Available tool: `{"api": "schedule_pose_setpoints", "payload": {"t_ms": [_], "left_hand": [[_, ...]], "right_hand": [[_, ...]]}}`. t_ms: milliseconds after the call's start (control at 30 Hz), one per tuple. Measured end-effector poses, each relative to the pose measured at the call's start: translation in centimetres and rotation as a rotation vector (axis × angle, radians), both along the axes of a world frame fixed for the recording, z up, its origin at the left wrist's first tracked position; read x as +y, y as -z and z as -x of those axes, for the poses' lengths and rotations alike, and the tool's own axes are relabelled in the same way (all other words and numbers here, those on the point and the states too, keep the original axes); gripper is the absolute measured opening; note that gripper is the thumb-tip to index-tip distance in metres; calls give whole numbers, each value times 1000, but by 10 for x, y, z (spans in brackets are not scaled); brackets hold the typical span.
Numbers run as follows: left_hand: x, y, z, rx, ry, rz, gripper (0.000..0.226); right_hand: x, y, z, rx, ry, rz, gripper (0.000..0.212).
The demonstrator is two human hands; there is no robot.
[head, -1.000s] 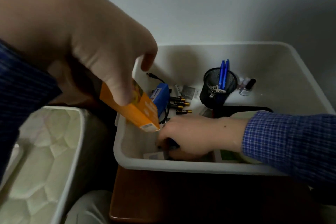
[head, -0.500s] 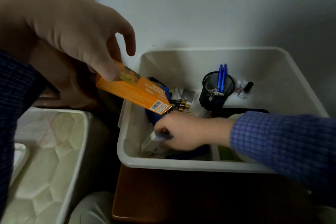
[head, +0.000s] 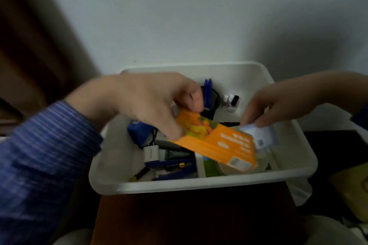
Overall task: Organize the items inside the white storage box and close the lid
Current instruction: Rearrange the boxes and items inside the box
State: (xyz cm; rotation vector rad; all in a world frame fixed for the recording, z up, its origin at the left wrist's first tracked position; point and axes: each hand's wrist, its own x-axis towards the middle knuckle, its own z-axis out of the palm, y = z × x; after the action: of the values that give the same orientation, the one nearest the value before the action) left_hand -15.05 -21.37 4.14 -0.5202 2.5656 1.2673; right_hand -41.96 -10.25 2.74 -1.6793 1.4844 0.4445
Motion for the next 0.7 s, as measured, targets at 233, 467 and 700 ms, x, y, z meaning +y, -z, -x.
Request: {"api": "schedule_pose_setpoints", "payload": {"t_ms": [233,467,700], "left_hand": [[33,59,33,7,9,-44,49],[35,66,38,97,-25,-95,45],[11,58,16,21,-278,83,18]], "right_hand": [[3,13,-17,172,-24,41,22],[6,16,-16,308,-21,60,23],[-1,-3,-25,384,-25,233,25]]}}
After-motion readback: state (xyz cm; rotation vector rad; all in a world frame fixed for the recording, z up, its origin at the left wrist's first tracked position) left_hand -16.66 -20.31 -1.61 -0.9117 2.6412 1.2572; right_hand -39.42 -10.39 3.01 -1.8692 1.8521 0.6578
